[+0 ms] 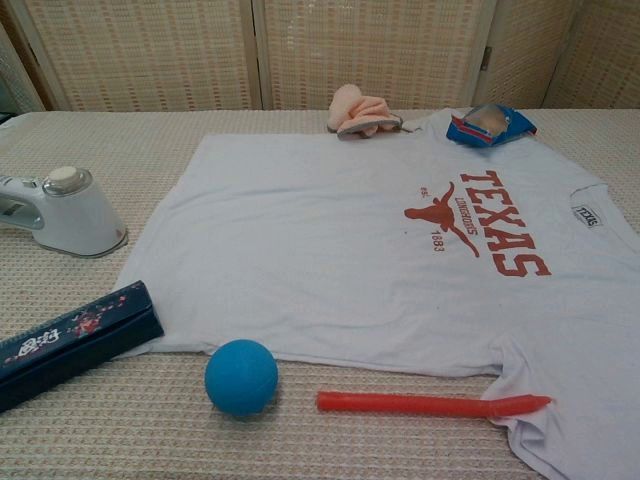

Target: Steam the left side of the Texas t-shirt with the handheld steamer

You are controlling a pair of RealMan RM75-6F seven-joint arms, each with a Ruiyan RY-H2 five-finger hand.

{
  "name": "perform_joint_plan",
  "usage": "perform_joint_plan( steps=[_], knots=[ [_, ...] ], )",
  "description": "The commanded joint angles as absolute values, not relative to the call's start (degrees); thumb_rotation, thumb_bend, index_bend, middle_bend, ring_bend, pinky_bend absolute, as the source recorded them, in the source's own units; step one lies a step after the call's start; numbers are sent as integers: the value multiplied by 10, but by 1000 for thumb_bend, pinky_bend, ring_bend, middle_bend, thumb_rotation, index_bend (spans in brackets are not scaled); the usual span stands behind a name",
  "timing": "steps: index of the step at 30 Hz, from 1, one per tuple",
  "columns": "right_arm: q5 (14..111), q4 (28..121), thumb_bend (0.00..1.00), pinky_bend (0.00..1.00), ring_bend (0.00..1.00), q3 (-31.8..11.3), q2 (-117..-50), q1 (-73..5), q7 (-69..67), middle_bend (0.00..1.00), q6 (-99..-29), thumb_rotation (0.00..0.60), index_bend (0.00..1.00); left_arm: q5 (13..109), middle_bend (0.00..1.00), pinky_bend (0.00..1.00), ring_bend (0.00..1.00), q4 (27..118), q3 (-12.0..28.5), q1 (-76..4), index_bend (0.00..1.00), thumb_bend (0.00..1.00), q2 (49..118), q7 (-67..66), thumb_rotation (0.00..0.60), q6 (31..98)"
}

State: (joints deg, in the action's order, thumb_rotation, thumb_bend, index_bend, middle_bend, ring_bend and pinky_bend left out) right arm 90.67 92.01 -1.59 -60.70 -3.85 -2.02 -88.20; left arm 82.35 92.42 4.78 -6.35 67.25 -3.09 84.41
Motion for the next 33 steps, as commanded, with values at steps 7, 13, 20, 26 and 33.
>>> perform_joint_plan(
  steps=[7,13,20,26,33],
  knots=[
    [909,919,171,173,46,-13,-605,-26,-29,135,-895,559,0,833,321,213,220,923,44,-56,289,80,667,-17,600,857],
    [916,920,171,173,45,-13,-595,-22,-36,130,-905,557,0,838,321,213,220,913,50,-70,295,79,662,-9,600,843],
    [923,927,169,173,46,-18,-581,-24,-33,130,-907,559,0,801,284,213,199,853,87,-142,287,80,675,-14,600,749],
    [919,927,171,173,46,-19,-580,-26,-36,130,-901,560,0,742,211,207,140,779,113,-213,235,84,708,-15,600,634],
    [914,928,170,173,46,-20,-579,-25,-34,129,-898,559,0,683,198,199,125,679,130,-290,226,91,763,-34,600,517]
  ],
)
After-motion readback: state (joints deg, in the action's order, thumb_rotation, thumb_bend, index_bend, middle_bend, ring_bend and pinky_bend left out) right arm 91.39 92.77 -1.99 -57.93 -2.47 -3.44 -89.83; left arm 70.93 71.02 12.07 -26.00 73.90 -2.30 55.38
